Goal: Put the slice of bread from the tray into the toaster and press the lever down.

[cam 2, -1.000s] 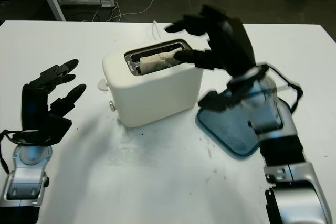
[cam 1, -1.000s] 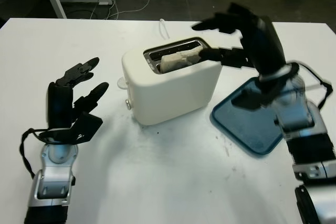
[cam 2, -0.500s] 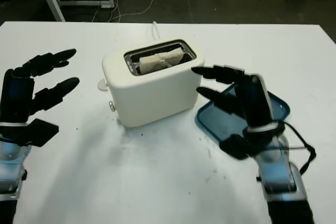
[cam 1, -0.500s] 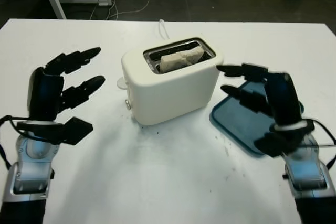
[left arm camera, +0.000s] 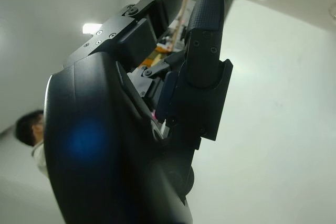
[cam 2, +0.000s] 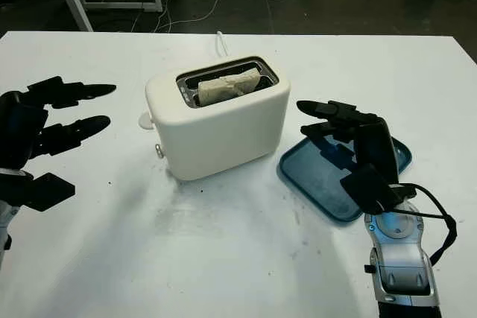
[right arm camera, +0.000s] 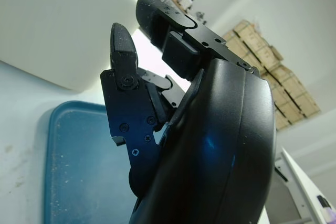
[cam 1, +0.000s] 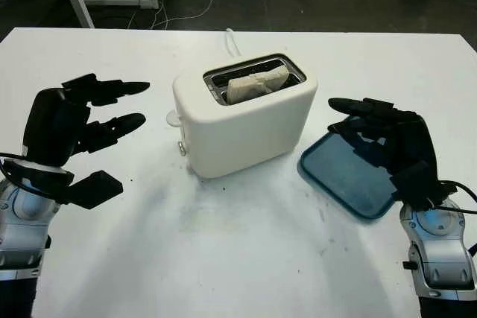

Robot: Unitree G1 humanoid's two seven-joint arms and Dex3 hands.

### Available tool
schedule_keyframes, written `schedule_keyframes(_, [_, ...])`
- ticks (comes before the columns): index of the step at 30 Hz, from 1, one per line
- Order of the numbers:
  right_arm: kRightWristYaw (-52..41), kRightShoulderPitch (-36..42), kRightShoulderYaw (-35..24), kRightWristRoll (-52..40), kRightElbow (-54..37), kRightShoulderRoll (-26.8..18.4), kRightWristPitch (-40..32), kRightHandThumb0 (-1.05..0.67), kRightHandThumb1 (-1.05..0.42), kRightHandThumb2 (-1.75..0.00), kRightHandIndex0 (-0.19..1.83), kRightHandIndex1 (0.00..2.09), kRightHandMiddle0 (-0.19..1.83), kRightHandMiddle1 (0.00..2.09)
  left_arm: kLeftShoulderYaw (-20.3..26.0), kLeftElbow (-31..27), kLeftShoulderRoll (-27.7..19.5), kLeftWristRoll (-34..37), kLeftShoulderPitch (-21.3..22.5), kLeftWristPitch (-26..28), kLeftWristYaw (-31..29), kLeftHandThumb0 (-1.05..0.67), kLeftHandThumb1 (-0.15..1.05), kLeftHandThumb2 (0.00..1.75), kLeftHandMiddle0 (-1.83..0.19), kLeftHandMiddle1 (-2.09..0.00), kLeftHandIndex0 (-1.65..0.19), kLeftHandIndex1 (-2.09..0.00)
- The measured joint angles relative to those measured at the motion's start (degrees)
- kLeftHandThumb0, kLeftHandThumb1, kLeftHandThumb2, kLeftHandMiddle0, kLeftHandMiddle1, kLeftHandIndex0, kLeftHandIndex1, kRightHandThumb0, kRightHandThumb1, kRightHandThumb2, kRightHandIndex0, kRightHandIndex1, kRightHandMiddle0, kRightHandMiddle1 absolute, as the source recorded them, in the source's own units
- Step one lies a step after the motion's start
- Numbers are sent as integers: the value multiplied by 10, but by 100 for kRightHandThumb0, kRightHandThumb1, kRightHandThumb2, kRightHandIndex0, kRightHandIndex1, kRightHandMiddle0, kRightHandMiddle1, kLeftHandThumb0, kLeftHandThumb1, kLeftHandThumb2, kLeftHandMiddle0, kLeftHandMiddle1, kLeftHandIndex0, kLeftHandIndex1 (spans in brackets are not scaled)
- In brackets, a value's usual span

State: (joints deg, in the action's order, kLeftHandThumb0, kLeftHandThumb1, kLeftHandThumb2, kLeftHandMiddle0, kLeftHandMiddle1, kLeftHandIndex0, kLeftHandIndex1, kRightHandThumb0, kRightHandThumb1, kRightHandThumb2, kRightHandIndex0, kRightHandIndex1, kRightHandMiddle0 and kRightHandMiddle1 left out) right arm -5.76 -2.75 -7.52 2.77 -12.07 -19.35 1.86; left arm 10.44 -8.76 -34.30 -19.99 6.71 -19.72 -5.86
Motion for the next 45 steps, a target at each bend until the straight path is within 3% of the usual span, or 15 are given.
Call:
schedule_keyframes(7, [0,-15,-10,6,12,0,3,-33,-92,-17,86,79,101,2,-10,14,-53,-20,32,-3,-48,-36,92,34,-76,-124,-107,-6])
schedule_keyframes(13, [1,-18,-11,7,20,0,11,-35,-92,-15,88,77,102,2,-38,60,-90,-61,75,-35,-56,-36,92,31,-78,-126,-112,-7])
schedule_keyframes(19, [2,-18,-11,11,20,1,11,-37,-92,-14,89,75,103,2,-52,86,-91,-68,95,-61,-52,-36,92,24,-75,-128,-110,-5])
schedule_keyframes(34, [2,-18,-11,12,20,2,12,-40,-92,-13,90,76,105,1,-72,123,-82,-73,116,-116,-32,-33,92,29,-70,-151,-109,-4])
schedule_keyframes(45, [2,-19,-12,12,19,3,12,-41,-92,-13,87,78,104,0,-93,154,-73,-67,136,-144,-27,-31,92,24,-71,-149,-109,-4])
